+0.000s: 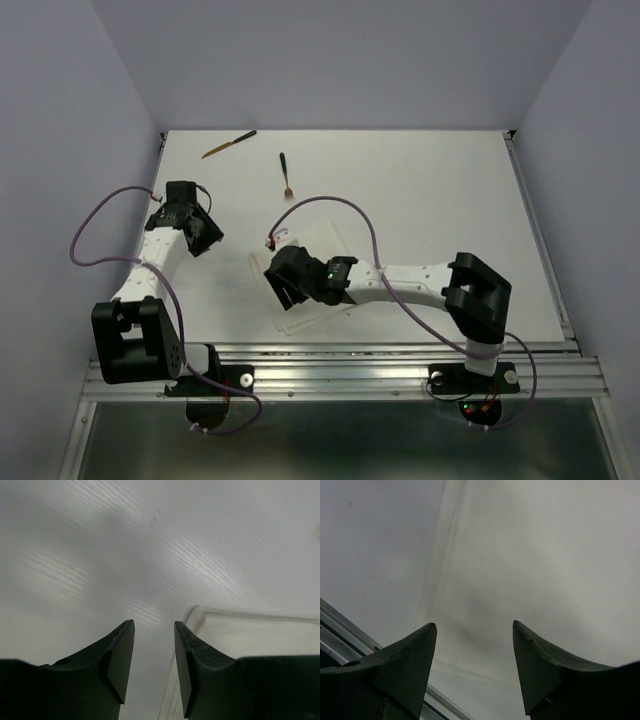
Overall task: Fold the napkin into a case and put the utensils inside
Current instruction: Fold the lower triangle-folded napkin at the center of the board.
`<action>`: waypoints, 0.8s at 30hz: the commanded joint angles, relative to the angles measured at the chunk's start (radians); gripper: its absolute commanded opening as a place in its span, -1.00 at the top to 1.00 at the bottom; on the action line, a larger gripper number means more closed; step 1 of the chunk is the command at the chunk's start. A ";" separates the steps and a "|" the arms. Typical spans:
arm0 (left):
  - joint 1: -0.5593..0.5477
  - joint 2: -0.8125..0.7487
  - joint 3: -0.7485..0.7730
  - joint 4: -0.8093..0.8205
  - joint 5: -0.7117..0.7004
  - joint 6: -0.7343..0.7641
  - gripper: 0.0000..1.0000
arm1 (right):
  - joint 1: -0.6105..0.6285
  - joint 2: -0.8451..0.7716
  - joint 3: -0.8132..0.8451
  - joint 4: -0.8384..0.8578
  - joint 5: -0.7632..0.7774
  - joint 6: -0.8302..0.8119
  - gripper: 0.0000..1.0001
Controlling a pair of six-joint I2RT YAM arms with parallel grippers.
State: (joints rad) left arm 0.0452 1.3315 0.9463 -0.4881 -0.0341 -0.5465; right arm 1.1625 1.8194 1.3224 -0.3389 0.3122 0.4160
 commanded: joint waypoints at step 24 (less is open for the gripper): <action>0.169 -0.075 -0.018 0.008 0.092 0.069 0.00 | -0.012 0.469 0.592 -0.075 0.108 -0.190 -0.64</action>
State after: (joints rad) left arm 0.1909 1.2915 0.9466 -0.4957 0.0498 -0.4942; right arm 1.2018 2.2337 1.8023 -0.3996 0.3882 0.2684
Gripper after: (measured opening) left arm 0.495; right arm 0.819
